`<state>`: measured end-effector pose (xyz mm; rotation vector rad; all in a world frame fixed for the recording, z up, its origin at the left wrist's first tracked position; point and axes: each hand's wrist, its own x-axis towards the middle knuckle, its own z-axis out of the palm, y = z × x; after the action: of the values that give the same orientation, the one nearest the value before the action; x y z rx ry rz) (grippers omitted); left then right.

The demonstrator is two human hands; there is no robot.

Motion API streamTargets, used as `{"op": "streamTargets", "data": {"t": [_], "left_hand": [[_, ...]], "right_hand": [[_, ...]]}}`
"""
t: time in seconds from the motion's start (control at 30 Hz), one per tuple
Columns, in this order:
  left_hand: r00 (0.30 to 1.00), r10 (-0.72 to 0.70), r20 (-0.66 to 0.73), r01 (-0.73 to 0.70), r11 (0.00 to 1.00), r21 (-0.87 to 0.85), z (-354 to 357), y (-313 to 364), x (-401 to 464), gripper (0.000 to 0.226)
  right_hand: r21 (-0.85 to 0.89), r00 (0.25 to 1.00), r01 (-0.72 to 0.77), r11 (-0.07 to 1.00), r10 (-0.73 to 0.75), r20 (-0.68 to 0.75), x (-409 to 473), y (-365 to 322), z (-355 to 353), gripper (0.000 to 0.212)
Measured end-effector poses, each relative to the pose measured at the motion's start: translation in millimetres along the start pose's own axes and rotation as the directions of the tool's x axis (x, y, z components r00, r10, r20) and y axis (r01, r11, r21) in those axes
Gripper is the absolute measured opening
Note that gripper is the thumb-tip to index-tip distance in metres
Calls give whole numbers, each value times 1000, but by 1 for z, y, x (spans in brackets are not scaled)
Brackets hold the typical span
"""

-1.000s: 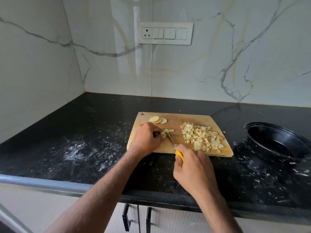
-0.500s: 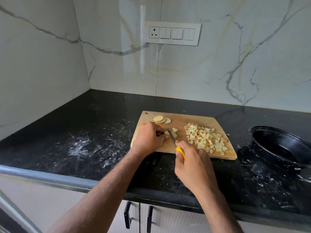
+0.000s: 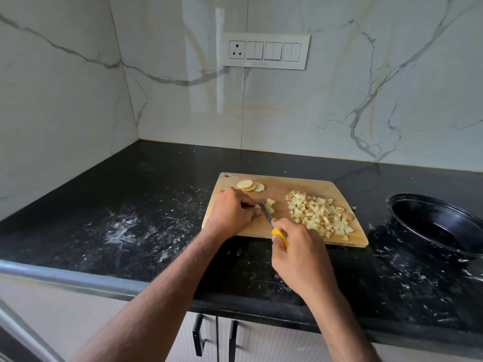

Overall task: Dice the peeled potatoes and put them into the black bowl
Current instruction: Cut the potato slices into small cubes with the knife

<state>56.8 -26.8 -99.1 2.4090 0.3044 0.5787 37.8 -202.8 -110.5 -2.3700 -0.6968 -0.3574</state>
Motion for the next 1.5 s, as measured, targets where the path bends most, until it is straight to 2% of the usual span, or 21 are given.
{"op": "streamTargets", "data": {"t": [0.23, 0.57, 0.73, 0.93, 1.13, 1.5], "left_hand": [[1000, -13, 20, 14, 999, -51, 0, -2, 3, 21], [1000, -16, 20, 17, 998, -61, -2, -1, 0, 20], [1000, 16, 21, -16, 1000, -23, -2, 0, -1, 18], [1000, 20, 18, -20, 1000, -2, -1, 0, -3, 21], [995, 44, 87, -45, 999, 4, -5, -6, 2, 28], [1000, 3, 12, -3, 1000, 0, -1, -8, 3, 20]], "right_hand": [[43, 999, -20, 999, 18, 51, 9, 1, -2, 31], [-190, 998, 63, 980, -57, 36, 4, -16, 2, 38], [-145, 998, 46, 988, -40, 44, -6, -12, -6, 41], [-66, 998, -34, 997, 30, -55, -10, -6, -9, 37], [-51, 999, -8, 999, 6, -32, -8, -8, -6, 37], [-75, 1000, 0, 997, -1, -11, -8, -7, -4, 37]]}}
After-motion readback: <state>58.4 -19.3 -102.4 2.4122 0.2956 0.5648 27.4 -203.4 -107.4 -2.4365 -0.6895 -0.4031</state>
